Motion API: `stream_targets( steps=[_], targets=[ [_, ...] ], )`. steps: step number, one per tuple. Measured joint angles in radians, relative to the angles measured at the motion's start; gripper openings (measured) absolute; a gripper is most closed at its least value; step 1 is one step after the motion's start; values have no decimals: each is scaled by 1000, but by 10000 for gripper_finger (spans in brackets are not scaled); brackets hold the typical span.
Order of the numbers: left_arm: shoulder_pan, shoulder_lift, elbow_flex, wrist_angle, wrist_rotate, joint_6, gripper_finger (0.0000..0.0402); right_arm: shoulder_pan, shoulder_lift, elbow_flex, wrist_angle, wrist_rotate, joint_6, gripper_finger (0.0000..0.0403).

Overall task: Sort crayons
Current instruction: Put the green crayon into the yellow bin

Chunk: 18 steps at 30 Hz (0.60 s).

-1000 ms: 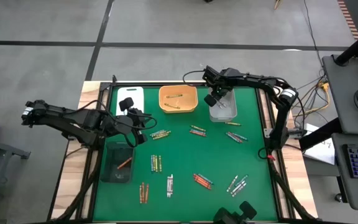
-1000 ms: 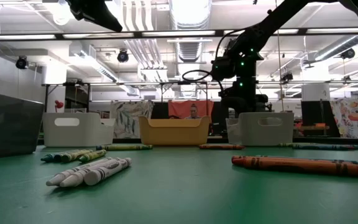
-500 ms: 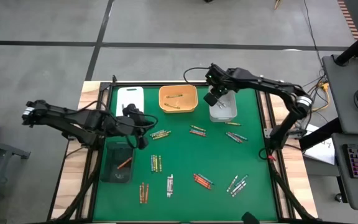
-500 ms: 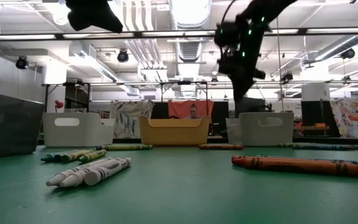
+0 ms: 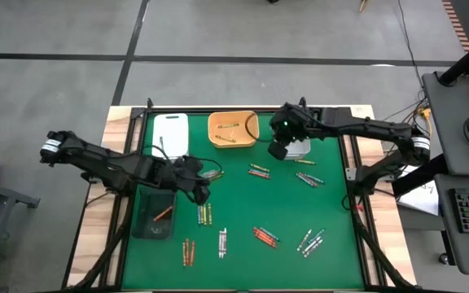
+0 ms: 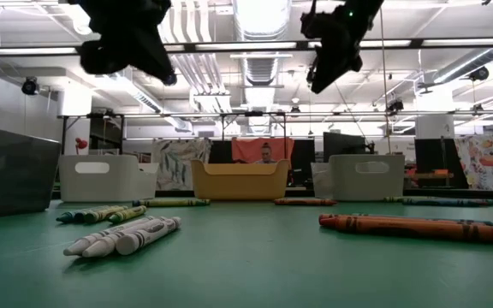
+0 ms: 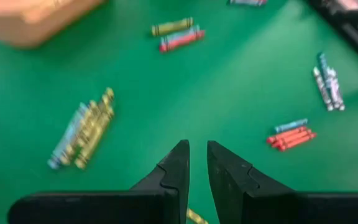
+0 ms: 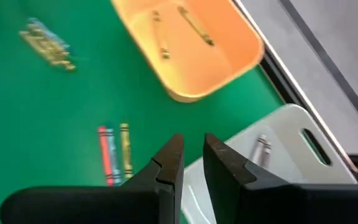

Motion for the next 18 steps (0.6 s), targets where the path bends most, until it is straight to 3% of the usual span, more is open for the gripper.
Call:
stream_targets(
  steps=[7,18],
  targets=[
    [-60,106,0,0,33,-202,39,63,-13,-19,8,1,-1,52],
    [-127,251,1,61,68,-426,39,71,-11,-19,11,2,-27,52]
  ],
)
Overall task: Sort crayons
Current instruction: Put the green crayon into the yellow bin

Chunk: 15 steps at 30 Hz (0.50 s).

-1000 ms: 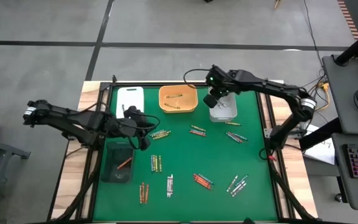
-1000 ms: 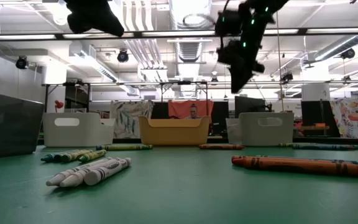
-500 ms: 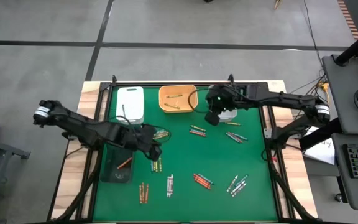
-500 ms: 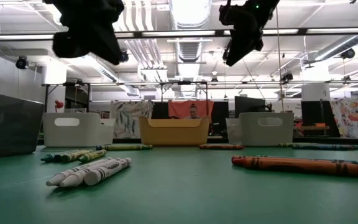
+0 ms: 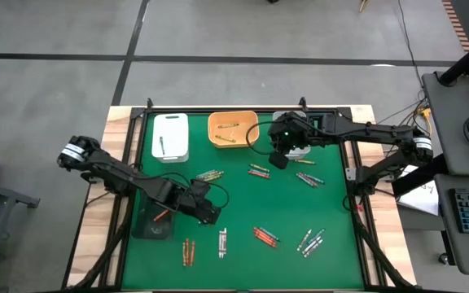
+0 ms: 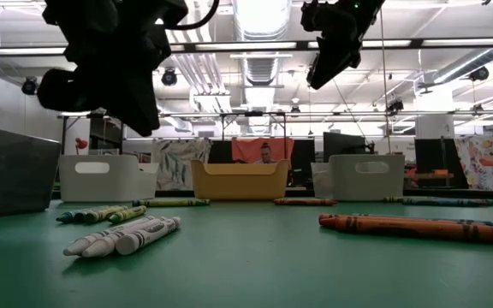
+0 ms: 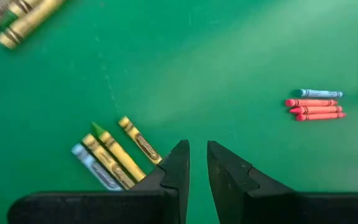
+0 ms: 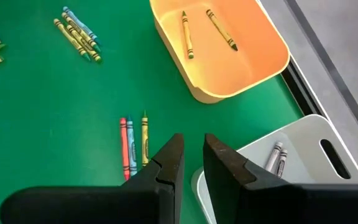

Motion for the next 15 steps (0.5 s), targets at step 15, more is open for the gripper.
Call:
stream_targets(
  steps=[15],
  targets=[
    [-39,173,172,-174,-15,-78,39,0,1,-1,34,0,-25,52]
  ],
)
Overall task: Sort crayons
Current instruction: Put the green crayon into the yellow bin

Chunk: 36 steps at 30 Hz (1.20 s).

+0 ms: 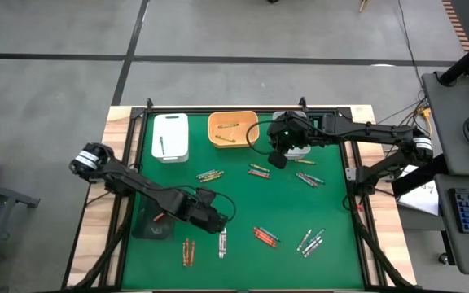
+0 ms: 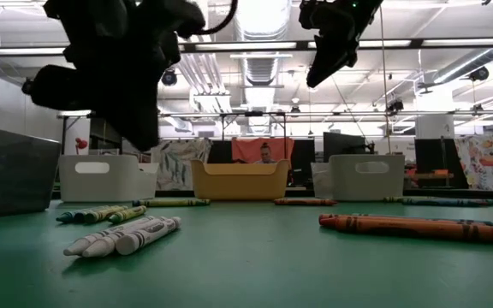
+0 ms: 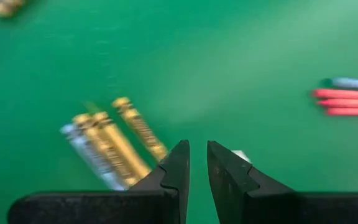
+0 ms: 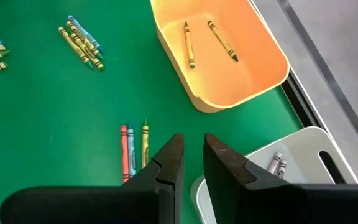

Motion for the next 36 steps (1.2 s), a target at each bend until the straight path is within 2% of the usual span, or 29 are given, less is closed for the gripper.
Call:
stream_targets(
  steps=[3,7,17,29,36],
  targets=[
    [0,44,55,-120,1,-28,39,0,0,-1,0,0,-1,52],
    [0,95,96,-174,1,-36,39,0,1,-6,0,0,-3,52],
    [3,149,109,-174,-42,-53,42,0,1,-20,11,0,-3,52],
    [6,212,108,-171,-66,-69,100,0,1,-55,30,0,-1,52],
    [9,241,108,-170,-69,-69,107,0,1,-60,34,-1,-1,52]
  ],
)
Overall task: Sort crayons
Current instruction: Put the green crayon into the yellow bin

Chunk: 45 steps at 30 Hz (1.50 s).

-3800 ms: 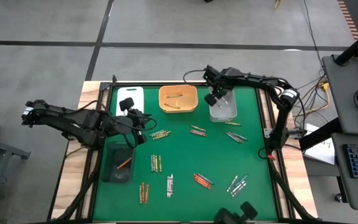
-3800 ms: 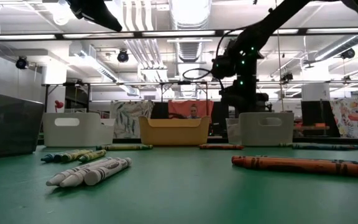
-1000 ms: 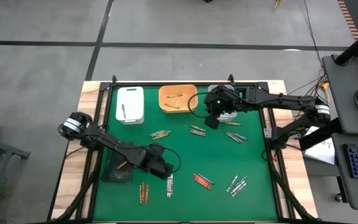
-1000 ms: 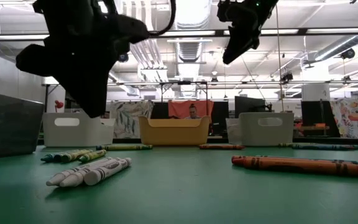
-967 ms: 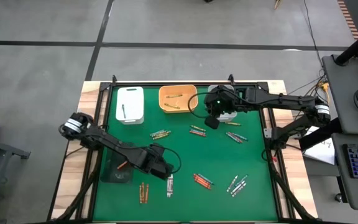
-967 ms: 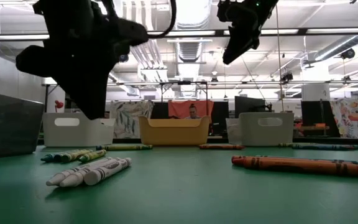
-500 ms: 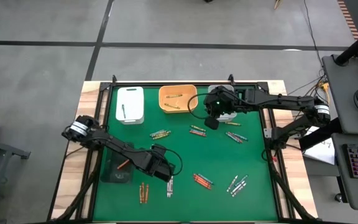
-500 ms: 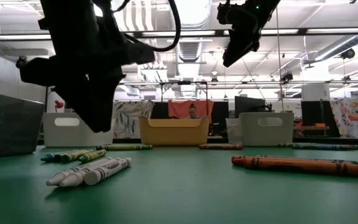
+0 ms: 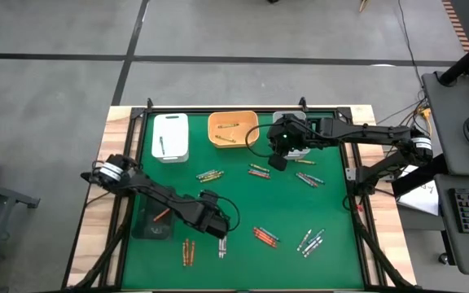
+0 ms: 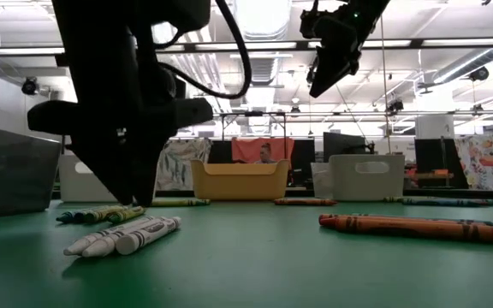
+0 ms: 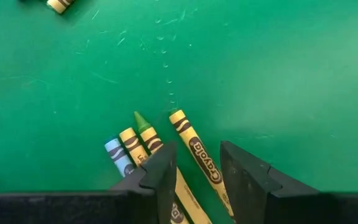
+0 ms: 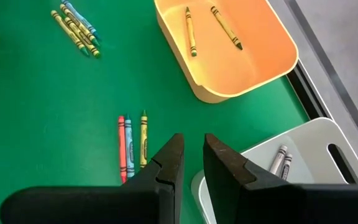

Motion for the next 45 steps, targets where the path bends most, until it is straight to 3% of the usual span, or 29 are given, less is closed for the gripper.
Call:
stream_targets(
  steps=[13,27,36,40,45],
  targets=[
    [1,30,0,33,-5,8,105,0,0,-1,13,0,0,52],
    [0,32,0,55,-43,18,8,0,0,-1,12,0,0,52],
    [2,8,-1,68,-63,82,2,0,0,-1,11,0,-3,52],
    [2,-54,-1,75,-126,171,2,0,0,-10,12,-3,-19,52],
    [2,-177,-1,81,-307,339,1,0,0,-68,76,-49,-28,52]
  ],
)
